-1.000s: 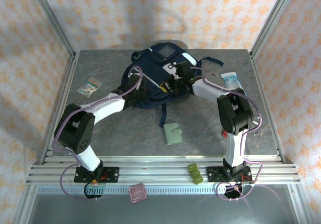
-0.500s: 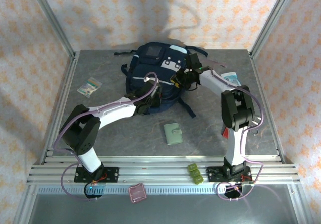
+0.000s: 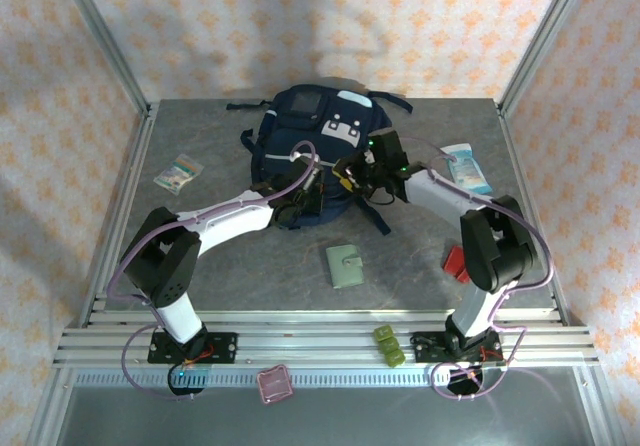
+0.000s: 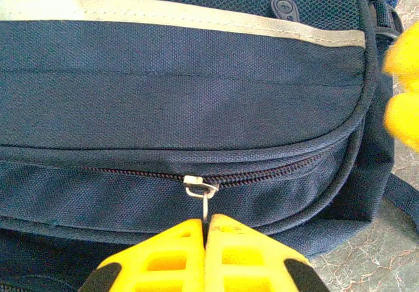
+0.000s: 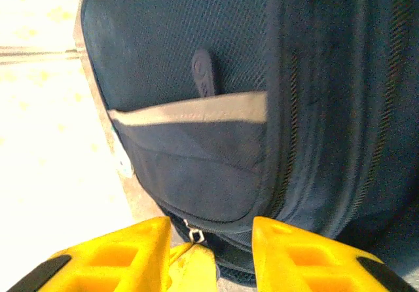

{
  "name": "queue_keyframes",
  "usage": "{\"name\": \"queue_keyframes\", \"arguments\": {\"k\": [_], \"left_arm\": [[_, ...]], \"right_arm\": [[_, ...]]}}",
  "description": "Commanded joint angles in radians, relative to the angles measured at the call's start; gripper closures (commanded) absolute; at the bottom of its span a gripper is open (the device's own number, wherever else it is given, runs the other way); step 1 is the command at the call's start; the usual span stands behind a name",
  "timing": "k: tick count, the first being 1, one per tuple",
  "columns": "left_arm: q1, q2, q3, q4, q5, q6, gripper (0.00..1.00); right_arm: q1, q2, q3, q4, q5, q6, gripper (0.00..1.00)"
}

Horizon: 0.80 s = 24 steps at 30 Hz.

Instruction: Pack the student bag

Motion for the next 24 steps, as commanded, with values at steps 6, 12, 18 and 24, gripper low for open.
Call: {"name": "queue_keyframes", "arguments": {"k": [6, 12, 18, 24], "left_arm": [[-0.012, 0.009, 0.016, -0.034, 0.002, 0.001, 1.00], [-0.012, 0.007, 0.017, -0.038, -0.008, 0.002, 1.00], [-0.011, 0.006, 0.016, -0.035, -0.010, 0.001, 1.00], [-0.012, 0.003, 0.020, -0.038, -0.004, 0.003, 1.00]], "right_arm": [[0.036, 0.098, 0.062, 0.034, -0.001, 0.048, 0.67], [0.044, 0.102, 0.082, 0.036, -0.011, 0.057, 0.66], [0.047, 0.009, -0.024, 0.021, 0.019, 0.051, 0.59], [0.048, -0.035, -0.127, 0.083, 0.017, 0.086, 0.58]]}}
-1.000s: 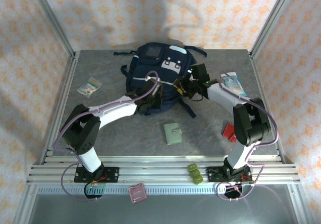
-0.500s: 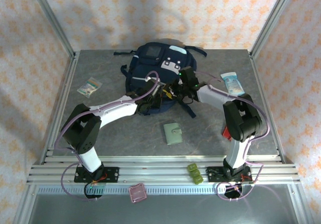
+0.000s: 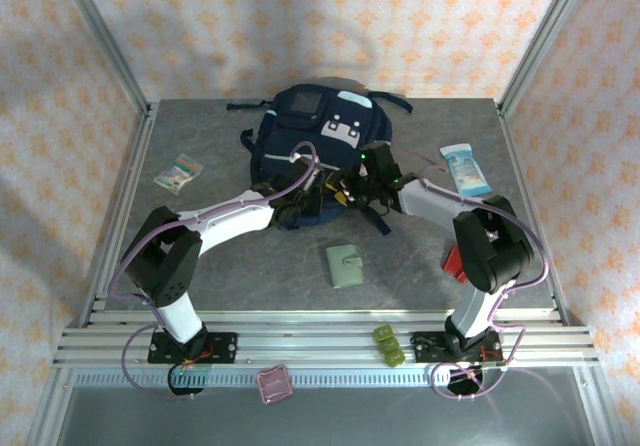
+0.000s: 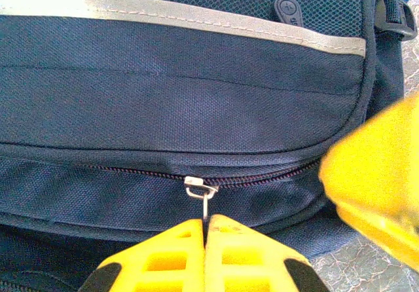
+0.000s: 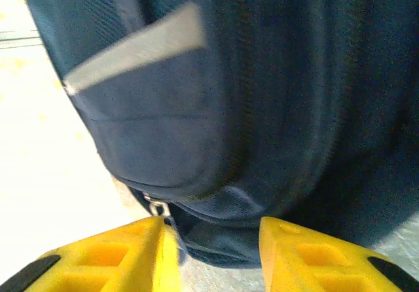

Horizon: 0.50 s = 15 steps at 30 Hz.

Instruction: Pack the student bag

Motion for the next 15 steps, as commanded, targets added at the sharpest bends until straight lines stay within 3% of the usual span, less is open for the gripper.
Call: {"name": "queue_keyframes", "arguments": {"k": [1, 15], "left_arm": [[-0.012, -0.003, 0.022, -0.025, 0.009, 0.004, 1.00], [-0.014, -0.019, 0.012, -0.019, 0.027, -0.007, 1.00]], "right_arm": [[0.006, -0.018, -0.016, 0.034, 0.017, 0.017, 0.58], [0.002, 0.115, 0.151, 0.026, 0.039, 0.030, 0.63]]}}
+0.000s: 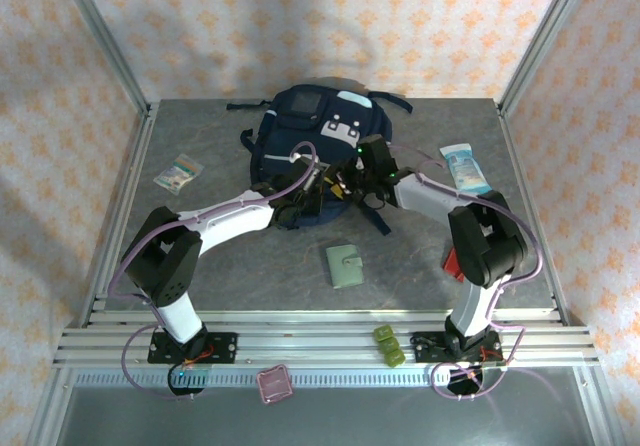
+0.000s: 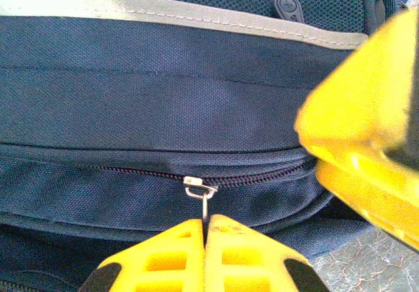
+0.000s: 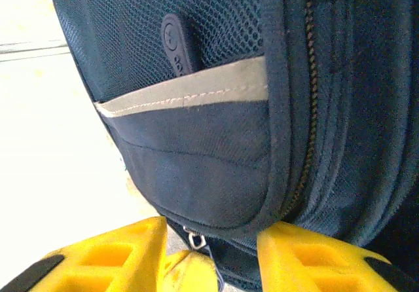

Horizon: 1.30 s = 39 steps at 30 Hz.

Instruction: Pack the student bag

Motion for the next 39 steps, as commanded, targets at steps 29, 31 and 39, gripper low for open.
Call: {"name": "queue_keyframes", "arguments": {"k": [29, 31, 39], "left_arm": [[0.193, -0.099, -0.106, 0.059, 0.124, 0.031, 0.71], [0.164, -0.075, -0.072, 0.058, 0.154, 0.052, 0.64], [0.125, 0.011, -0.027, 0.111, 0.223, 0.098, 0.58]], "right_arm": [[-0.074, 0.010, -0.008, 0.094, 0.031, -0.012, 1.00], [-0.072, 0.004, 0.000, 0.101, 0.024, -0.020, 1.00], [-0.070, -0.041, 0.020, 0.152, -0.014, -0.013, 1.00]]}}
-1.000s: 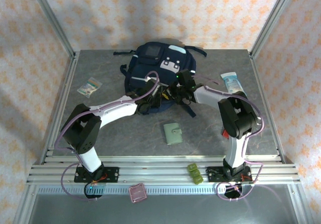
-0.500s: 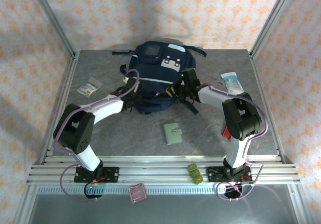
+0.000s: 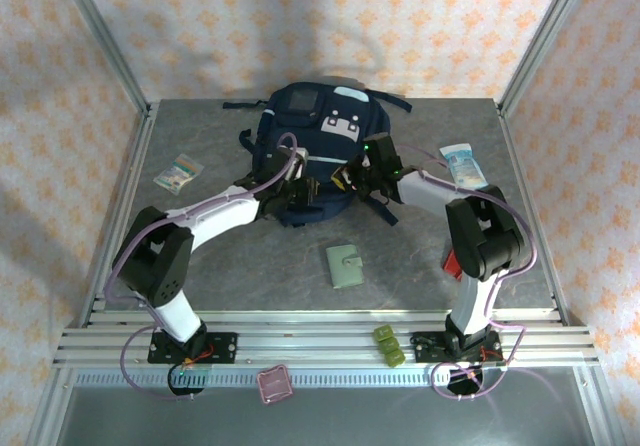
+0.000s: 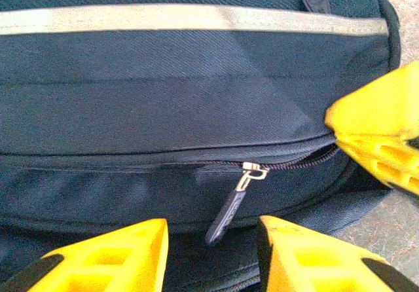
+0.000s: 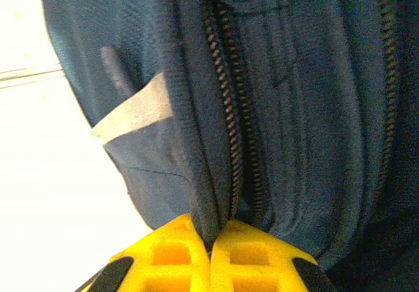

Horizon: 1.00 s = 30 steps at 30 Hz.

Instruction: Pack the student bag

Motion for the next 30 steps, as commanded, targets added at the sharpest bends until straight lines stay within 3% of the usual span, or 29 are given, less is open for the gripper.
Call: {"name": "queue_keyframes", "arguments": {"k": [1, 14, 17, 20, 26, 30], "left_arm": [[0.003, 0.039, 0.013, 0.039, 0.034, 0.029, 0.58], [-0.017, 0.111, 0.043, 0.149, 0.051, 0.055, 0.56], [-0.017, 0.155, 0.097, 0.116, 0.066, 0.062, 0.68], [-0.021, 0.188, 0.126, 0.095, 0.078, 0.073, 1.00], [-0.015, 0.150, 0.074, 0.090, 0.004, 0.069, 1.00], [0.037, 0.094, 0.008, 0.064, -0.061, 0.049, 1.00]], "right_arm": [[-0.013, -0.064, 0.032, 0.100, 0.011, -0.021, 1.00], [0.005, -0.063, 0.034, 0.109, 0.000, -0.021, 1.00], [0.012, -0.058, 0.038, 0.112, -0.002, -0.020, 1.00], [0.014, -0.057, 0.045, 0.105, 0.000, -0.021, 1.00], [0.007, -0.060, 0.050, 0.082, 0.014, -0.031, 1.00], [-0.015, -0.067, 0.024, 0.081, 0.024, -0.025, 1.00]]}}
